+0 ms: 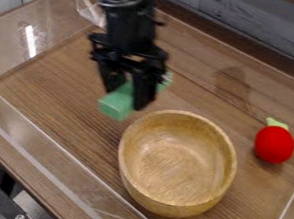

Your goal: Put the green block into the wooden bowl

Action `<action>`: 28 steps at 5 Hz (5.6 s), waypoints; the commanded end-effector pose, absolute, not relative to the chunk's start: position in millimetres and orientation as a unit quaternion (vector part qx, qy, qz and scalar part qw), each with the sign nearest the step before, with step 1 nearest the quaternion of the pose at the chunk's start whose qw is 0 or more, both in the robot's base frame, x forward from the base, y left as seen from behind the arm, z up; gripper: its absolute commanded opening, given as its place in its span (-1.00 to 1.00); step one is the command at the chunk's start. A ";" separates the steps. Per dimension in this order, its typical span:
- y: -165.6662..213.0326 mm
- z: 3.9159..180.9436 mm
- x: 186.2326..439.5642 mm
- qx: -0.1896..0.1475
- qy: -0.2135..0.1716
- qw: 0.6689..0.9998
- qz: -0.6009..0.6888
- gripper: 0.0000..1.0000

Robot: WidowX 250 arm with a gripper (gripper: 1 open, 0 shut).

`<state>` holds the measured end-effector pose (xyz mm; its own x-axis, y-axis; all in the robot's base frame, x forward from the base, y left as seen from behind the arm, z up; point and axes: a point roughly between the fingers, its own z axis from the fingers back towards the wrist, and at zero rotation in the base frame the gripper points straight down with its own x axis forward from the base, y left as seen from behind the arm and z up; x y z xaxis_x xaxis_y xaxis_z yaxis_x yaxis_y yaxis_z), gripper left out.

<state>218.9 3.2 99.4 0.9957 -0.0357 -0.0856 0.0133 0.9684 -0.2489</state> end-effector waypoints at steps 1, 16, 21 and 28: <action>-24.5 110.3 223.1 -0.118 0.009 0.993 -0.018 -1.00; -44.3 61.4 207.5 -0.065 0.016 0.998 -0.022 -1.00; -40.7 58.2 208.4 -0.063 0.018 0.998 -0.020 1.00; -24.3 85.3 214.5 -0.057 0.017 0.998 -0.030 1.00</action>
